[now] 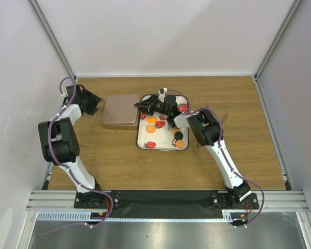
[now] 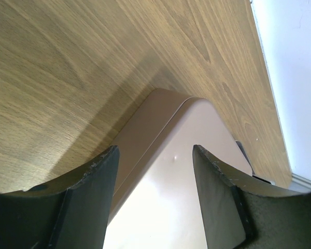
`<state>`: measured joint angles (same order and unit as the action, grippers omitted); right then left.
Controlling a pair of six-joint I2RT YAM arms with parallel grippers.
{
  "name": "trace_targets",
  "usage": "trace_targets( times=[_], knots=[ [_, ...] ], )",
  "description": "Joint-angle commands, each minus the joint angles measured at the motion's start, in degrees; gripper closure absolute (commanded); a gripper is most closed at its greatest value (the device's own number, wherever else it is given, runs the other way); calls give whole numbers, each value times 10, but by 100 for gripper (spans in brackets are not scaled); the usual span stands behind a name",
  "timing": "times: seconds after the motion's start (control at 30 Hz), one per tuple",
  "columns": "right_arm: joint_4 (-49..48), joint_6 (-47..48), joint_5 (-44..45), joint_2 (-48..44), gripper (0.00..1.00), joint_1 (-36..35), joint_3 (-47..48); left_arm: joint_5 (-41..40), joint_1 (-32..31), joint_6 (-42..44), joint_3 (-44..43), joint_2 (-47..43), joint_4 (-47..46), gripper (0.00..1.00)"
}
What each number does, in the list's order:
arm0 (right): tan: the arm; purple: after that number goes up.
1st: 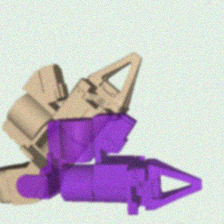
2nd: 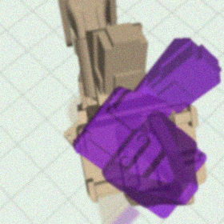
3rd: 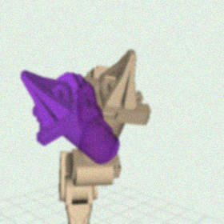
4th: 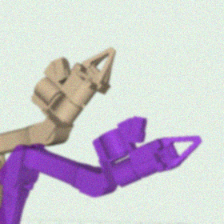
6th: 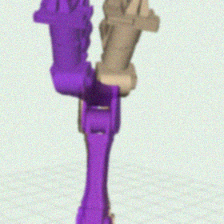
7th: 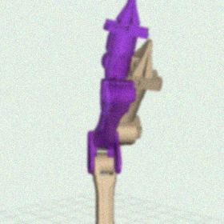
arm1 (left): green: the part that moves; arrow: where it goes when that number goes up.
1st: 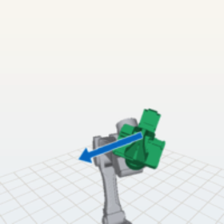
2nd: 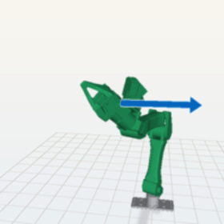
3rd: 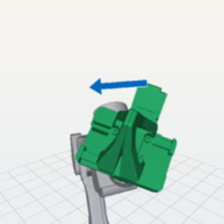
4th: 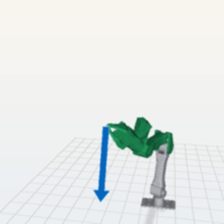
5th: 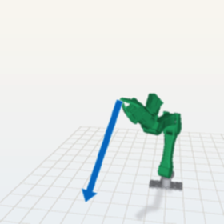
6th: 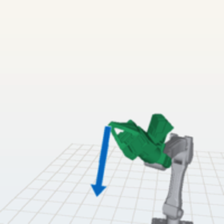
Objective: Pack the cookies
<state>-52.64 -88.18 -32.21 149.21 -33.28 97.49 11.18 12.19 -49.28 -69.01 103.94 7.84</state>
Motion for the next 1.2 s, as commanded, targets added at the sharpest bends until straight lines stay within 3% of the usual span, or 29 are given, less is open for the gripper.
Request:
trace_targets(
  times=[0.0, 0.73, 1.17],
  knots=[
    [-27, 13, -5, -48, 71, 5, -15, 9, -7, 16, -23, 3, -7, 35],
    [-20, 40, -5, -90, 70, 24, -86, 16, -33, 22, -39, 28, -5, 36],
    [160, 170, 3, -111, 50, 23, -17, 2, -39, 33, -58, 50, 20, 36]
  ],
)
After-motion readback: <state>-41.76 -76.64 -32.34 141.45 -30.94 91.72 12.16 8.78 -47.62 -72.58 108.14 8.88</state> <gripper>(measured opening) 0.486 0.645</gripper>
